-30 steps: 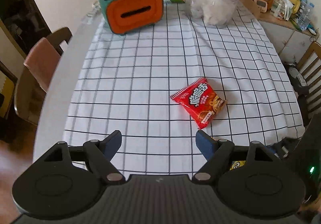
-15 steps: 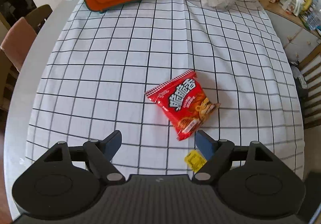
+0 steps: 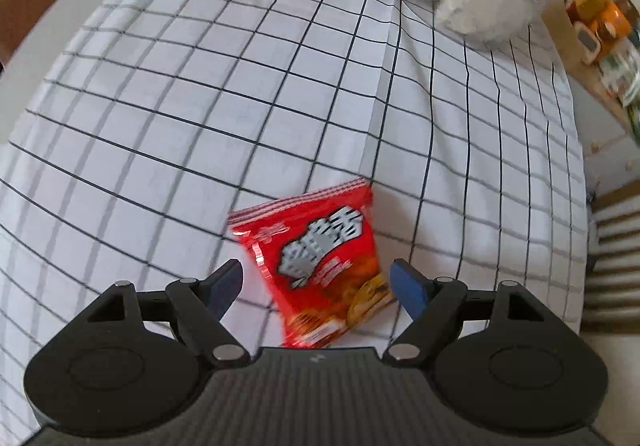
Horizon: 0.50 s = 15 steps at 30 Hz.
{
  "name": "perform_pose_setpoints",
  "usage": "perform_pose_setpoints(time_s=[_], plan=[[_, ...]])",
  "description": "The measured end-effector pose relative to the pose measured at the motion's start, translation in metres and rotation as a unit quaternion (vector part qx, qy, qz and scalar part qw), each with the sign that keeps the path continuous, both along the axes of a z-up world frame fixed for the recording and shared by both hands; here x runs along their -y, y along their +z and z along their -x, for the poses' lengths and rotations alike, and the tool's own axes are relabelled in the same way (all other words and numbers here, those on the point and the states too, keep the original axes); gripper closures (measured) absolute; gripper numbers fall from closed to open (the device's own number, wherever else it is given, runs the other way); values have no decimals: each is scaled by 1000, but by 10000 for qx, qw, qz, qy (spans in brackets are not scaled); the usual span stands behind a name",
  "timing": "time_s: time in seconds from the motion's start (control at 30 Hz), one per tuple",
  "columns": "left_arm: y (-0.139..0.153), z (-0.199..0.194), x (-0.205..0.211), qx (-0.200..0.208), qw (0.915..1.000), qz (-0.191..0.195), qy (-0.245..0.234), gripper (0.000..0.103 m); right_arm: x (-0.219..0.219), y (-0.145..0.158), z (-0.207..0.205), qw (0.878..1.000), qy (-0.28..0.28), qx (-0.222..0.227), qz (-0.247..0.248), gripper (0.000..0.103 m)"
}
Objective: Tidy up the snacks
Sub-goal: 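Grasp the yellow minion candy strip with the right tool while the left tool grasps the red chip bag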
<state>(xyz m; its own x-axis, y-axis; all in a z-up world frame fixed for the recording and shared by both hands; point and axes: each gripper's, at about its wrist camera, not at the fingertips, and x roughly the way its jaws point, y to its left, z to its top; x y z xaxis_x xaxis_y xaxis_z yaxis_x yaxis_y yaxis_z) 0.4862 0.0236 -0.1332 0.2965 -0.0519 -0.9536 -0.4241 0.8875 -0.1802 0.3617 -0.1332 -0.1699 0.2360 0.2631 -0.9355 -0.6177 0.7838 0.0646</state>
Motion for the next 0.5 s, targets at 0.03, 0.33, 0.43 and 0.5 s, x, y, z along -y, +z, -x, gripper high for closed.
perform_pose_setpoints(time_s=[0.03,0.33,0.43,0.5], plan=[[-4,-3,0,-26,10000,62,44,22,2,0,0,10000,-15,-7,-16,52],[-26,-18,12,-167,9987,-427,208,22,16,0,-4,9996,-187,-75,-183,52],[-38,-19,6,-399,9983,-282,310,22,18,0,-6,9995,-210,-81,-207,52],[-39,-18,4,-364,9985,-283,298,22,20,1,-6,9994,-242,-85,-225,52]])
